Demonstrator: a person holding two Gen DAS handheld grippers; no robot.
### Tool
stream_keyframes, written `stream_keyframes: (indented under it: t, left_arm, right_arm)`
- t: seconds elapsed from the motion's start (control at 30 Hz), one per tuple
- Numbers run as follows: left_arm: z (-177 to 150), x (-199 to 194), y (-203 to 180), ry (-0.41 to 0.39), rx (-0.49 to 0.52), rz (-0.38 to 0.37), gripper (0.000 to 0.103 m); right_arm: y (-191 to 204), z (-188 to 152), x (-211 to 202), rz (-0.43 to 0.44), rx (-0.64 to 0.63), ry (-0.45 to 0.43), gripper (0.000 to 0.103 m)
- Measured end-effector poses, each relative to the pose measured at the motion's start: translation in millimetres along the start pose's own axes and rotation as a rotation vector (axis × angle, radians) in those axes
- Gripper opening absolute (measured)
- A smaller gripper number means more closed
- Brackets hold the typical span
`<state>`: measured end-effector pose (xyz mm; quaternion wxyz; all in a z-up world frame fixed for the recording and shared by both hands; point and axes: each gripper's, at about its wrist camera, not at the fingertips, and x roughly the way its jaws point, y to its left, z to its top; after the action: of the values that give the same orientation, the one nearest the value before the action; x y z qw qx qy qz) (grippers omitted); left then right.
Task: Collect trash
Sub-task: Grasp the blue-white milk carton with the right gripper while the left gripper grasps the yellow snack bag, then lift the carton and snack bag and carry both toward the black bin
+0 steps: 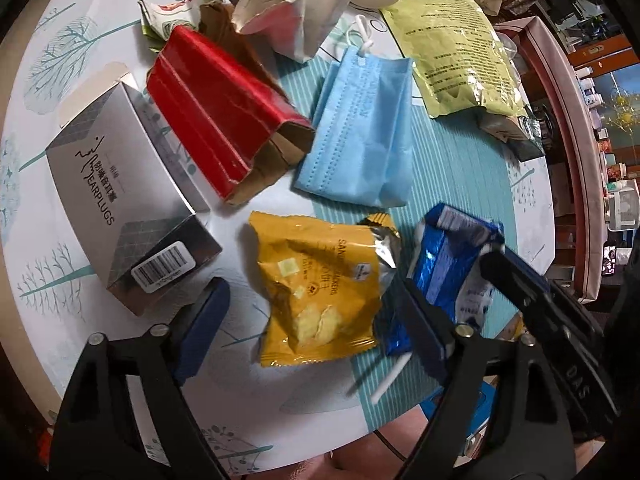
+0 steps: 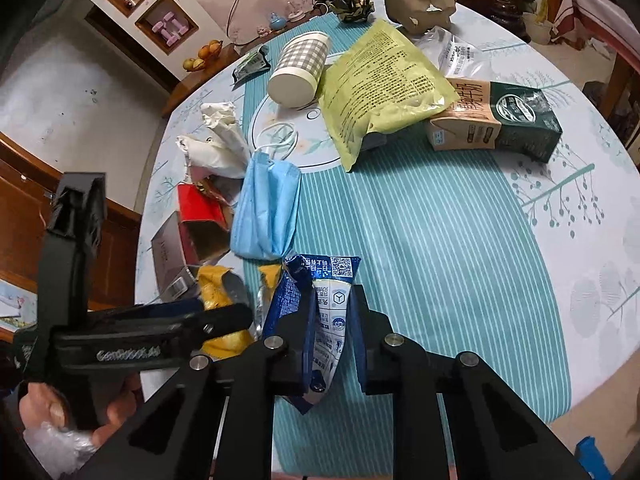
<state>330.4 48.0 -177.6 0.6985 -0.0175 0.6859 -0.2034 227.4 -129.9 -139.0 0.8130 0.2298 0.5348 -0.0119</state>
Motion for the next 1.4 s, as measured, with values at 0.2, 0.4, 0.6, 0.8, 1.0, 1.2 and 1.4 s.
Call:
stream_keyframes:
  t: [0.2, 0.4, 0.6, 0.8, 1.0, 1.2, 1.4]
  left_arm:
    - [3.6, 2.6, -11.4, -0.003, 0.020, 0.039, 0.028]
    - [-3.5, 6.7, -17.1, -0.004, 0.015, 0.013, 0.007]
    - [-17.8, -2.9, -21.8, -0.030, -0.011, 0.023, 0.006]
    - [-41.0, -19.9, -47.7, -0.093, -0.023, 0.041, 0.005]
    - [-82.9, -34.1, -92.4, -0.165, -0.055, 0.060, 0.005]
    - [-139.6, -38.8, -142.6, -0.219, -0.083, 0.089, 0.005]
    - [-192.3, -28.2, -184.6, -0.249, -0.121, 0.111, 0.005]
  right_arm:
    - [-9.9, -2.9, -20.9, -0.003, 0.022, -0.022, 0.016]
    - [-25.6, -4.3, -35.1, -0.005, 0.035, -0.036, 0.015]
    - [-40.5, -11.7, -52.0, 0.017, 0.033, -0.044, 0.015]
    - [-57.7, -21.5, -73.1, 0.057, -0.012, -0.035, 0.015]
    - [-83.9, -42.7, -103.2, 0.100, -0.109, -0.013, 0.015]
    - [-127.5, -75.6, -133.8, 0.154, -0.145, 0.019, 0.015]
    - [-172.5, -112.8, -140.2, 0.177, -0.141, 0.098, 0.015]
